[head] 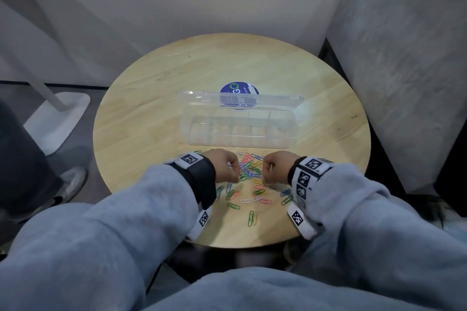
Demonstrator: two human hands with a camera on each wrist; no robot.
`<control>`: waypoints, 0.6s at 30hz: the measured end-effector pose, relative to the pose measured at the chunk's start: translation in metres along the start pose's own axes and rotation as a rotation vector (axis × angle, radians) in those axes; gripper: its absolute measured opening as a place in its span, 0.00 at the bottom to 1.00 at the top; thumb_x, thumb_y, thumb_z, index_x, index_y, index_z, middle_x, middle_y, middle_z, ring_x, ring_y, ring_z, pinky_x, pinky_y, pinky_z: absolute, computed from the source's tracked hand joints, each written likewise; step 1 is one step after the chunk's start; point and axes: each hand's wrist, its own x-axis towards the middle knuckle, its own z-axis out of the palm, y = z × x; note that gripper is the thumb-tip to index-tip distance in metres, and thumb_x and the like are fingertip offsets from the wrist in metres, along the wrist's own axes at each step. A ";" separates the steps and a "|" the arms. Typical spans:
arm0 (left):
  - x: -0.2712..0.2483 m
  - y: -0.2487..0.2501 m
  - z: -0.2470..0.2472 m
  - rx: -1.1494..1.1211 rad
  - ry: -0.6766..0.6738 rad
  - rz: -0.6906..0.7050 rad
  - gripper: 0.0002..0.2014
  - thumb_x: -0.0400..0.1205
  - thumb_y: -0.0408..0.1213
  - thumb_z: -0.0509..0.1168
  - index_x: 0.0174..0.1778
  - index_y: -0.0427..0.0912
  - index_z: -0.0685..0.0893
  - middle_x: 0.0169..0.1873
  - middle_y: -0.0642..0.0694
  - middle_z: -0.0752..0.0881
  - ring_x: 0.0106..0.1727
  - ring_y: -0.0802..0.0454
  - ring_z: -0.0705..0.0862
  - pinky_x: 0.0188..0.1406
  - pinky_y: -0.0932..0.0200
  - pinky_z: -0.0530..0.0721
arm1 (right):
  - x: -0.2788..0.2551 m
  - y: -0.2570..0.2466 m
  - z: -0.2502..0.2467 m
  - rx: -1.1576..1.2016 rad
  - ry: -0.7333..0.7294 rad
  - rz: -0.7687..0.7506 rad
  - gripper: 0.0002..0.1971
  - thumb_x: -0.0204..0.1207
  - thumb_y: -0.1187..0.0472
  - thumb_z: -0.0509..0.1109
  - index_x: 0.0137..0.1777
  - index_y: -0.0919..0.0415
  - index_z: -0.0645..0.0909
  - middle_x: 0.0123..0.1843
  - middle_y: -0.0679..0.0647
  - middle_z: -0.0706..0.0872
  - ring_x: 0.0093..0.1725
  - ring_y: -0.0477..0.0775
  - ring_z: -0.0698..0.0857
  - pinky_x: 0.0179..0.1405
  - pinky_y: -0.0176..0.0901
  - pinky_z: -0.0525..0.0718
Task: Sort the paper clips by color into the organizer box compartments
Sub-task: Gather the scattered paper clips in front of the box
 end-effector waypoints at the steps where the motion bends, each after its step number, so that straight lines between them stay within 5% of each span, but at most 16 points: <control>1: 0.000 0.003 0.003 0.063 -0.017 0.012 0.05 0.74 0.42 0.71 0.40 0.53 0.80 0.30 0.60 0.75 0.36 0.56 0.76 0.37 0.62 0.72 | -0.001 -0.003 0.001 -0.066 -0.008 -0.007 0.03 0.73 0.63 0.66 0.40 0.55 0.80 0.47 0.55 0.86 0.42 0.51 0.77 0.41 0.41 0.77; 5: 0.004 0.013 0.018 0.230 -0.105 0.025 0.09 0.74 0.36 0.69 0.42 0.54 0.78 0.27 0.56 0.76 0.29 0.56 0.75 0.32 0.63 0.73 | 0.001 -0.008 0.008 -0.151 -0.013 -0.002 0.11 0.73 0.63 0.64 0.51 0.55 0.84 0.54 0.53 0.87 0.44 0.54 0.80 0.43 0.42 0.80; 11: 0.007 0.016 0.027 0.392 -0.071 0.052 0.06 0.74 0.37 0.66 0.42 0.52 0.77 0.41 0.51 0.79 0.42 0.48 0.77 0.25 0.63 0.68 | 0.015 -0.015 0.018 -0.250 -0.043 0.018 0.12 0.74 0.63 0.63 0.53 0.61 0.84 0.52 0.56 0.87 0.43 0.56 0.81 0.47 0.44 0.84; 15: 0.008 0.018 0.028 0.409 -0.083 0.022 0.09 0.75 0.34 0.65 0.48 0.49 0.83 0.43 0.49 0.81 0.43 0.48 0.78 0.35 0.60 0.73 | 0.018 -0.014 0.018 -0.260 -0.091 0.022 0.04 0.74 0.63 0.62 0.40 0.58 0.77 0.38 0.53 0.77 0.38 0.54 0.74 0.36 0.40 0.75; 18: 0.008 0.017 0.031 0.363 -0.075 0.027 0.08 0.75 0.33 0.64 0.48 0.48 0.82 0.45 0.48 0.83 0.43 0.49 0.78 0.34 0.61 0.73 | 0.016 -0.010 0.018 -0.156 -0.059 0.049 0.11 0.72 0.64 0.62 0.29 0.54 0.70 0.29 0.50 0.70 0.32 0.52 0.70 0.30 0.38 0.71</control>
